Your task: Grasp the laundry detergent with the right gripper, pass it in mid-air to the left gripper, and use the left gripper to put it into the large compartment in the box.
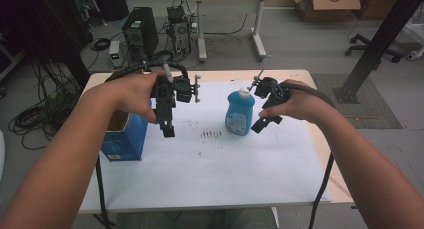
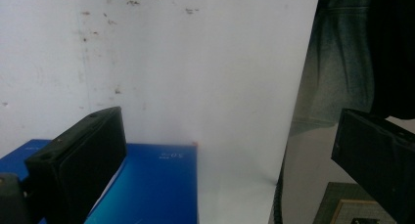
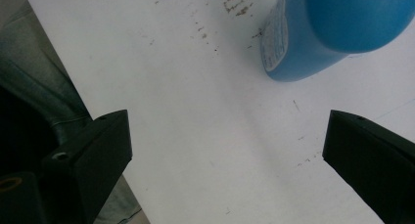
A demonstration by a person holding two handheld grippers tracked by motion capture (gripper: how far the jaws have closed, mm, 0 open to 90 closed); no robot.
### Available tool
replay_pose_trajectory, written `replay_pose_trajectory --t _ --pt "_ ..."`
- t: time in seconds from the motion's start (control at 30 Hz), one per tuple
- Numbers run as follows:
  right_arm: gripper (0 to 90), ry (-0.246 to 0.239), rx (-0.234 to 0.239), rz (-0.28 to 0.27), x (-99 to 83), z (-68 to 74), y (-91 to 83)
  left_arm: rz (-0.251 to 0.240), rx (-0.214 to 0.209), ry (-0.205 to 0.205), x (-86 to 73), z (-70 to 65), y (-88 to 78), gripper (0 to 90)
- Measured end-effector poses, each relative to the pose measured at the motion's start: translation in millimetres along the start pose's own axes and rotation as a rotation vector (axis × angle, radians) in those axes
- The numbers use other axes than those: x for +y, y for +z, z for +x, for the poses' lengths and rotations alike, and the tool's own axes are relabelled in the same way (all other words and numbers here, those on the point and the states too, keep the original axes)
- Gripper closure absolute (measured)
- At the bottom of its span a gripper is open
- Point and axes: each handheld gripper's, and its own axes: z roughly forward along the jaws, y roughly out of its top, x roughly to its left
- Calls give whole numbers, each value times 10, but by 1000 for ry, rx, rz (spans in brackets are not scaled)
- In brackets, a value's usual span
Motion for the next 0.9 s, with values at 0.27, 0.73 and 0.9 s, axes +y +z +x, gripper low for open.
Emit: replay_pose_trajectory --t 0.27,0.73,0.9 --pt "46 18 -11 -60 -165 -124 135 1 17 12 4 -74 48 2" --pt "47 33 -22 -165 -346 -313 332 2 12 22 18 -160 211 2" --pt "46 40 -31 -223 -392 -398 391 10 15 39 38 -227 262 2"
